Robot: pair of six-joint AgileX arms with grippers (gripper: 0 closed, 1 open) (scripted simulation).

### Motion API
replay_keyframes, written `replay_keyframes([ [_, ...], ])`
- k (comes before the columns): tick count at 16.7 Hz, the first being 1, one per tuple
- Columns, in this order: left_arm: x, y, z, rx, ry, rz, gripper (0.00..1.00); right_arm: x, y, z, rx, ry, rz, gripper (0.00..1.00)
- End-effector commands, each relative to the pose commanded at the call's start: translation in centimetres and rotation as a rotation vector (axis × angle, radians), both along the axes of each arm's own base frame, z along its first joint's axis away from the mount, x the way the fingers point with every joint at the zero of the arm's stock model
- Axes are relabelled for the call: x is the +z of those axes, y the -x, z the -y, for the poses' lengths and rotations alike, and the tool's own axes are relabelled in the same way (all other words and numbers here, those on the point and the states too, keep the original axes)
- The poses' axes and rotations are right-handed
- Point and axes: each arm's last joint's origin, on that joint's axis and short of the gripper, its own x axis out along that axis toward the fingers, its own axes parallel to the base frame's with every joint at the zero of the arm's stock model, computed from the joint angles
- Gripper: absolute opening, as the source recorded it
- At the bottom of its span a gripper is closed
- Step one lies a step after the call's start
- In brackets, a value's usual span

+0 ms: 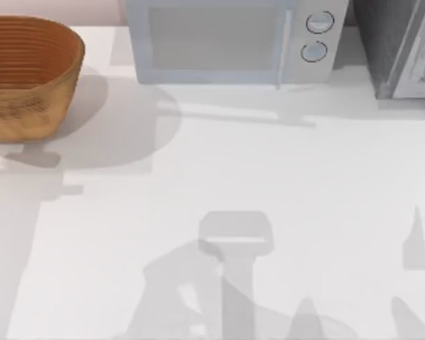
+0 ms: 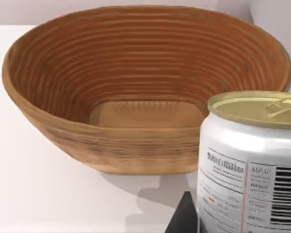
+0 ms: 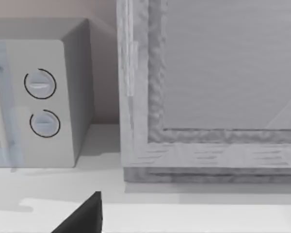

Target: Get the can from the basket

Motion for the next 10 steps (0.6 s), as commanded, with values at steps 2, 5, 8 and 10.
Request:
replay_keyframes([
  [2, -2.9, 3.4, 0.3, 0.004, -0.002, 0.126, 0.00, 0.0, 0.0, 0.0, 0.000, 0.000, 0.000, 1.00],
  [5, -7.7, 6.2, 0.5, 0.010, -0.001, 0.283, 0.00, 0.0, 0.0, 0.0, 0.000, 0.000, 0.000, 1.00],
  [8, -11.3, 7.1, 0.6, 0.014, 0.003, 0.401, 0.00, 0.0, 0.0, 0.0, 0.000, 0.000, 0.000, 1.00],
  [10, -12.7, 7.3, 0.6, 0.015, 0.005, 0.454, 0.00, 0.0, 0.0, 0.0, 0.000, 0.000, 0.000, 1.00],
])
